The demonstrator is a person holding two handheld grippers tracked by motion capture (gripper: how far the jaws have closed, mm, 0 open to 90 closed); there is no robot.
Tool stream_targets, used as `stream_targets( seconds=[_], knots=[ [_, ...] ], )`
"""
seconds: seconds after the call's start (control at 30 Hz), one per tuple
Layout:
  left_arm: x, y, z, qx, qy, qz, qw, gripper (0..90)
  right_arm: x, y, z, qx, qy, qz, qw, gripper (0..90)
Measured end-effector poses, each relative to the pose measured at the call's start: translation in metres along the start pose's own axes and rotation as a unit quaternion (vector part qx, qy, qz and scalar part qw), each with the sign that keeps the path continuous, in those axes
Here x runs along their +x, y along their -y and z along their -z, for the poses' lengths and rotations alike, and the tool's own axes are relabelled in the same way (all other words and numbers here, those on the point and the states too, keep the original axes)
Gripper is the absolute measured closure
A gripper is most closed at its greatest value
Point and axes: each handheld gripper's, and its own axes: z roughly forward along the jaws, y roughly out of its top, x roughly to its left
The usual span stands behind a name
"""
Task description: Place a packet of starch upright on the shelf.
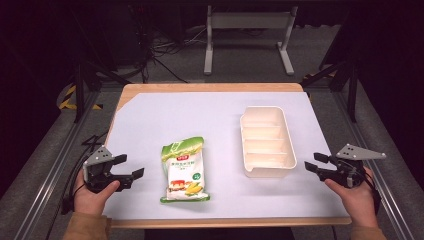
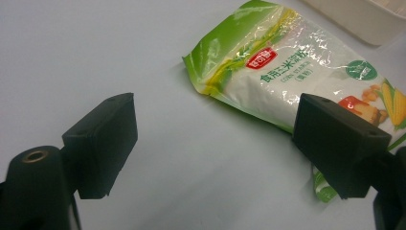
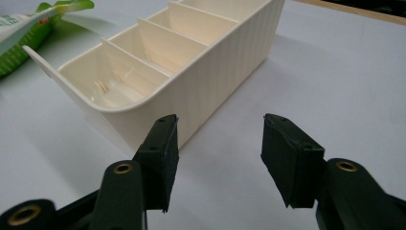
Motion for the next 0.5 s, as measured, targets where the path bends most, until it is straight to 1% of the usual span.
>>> stream_targets(
  seconds=[0.07,0.13,0.23,0.37,0.5],
  knots=[
    [-0.001,0.0,0.0,0.0,0.004,0.004,1.0,16.3,0.002,-0.002,0.001,-0.002,-0.001,0.003,1.0,46.7],
    [-0.002,-0.001,-0.001,0.001,0.006,0.005,1.0,16.3,0.004,-0.003,0.001,-0.001,-0.003,0.004,1.0,46.1],
    [-0.003,-0.002,-0.002,0.006,0.007,-0.001,1.0,16.4,0.006,-0.006,0.001,-0.002,-0.007,0.007,1.0,45.2],
    [-0.004,-0.002,-0.004,0.01,0.007,-0.002,0.9999,16.4,0.011,-0.013,-0.001,-0.002,-0.018,0.012,0.9998,42.8],
    [-0.003,-0.001,-0.003,0.01,0.006,-0.001,0.9999,16.4,0.021,-0.023,-0.008,0.003,-0.033,0.023,0.9992,40.6]
  ],
)
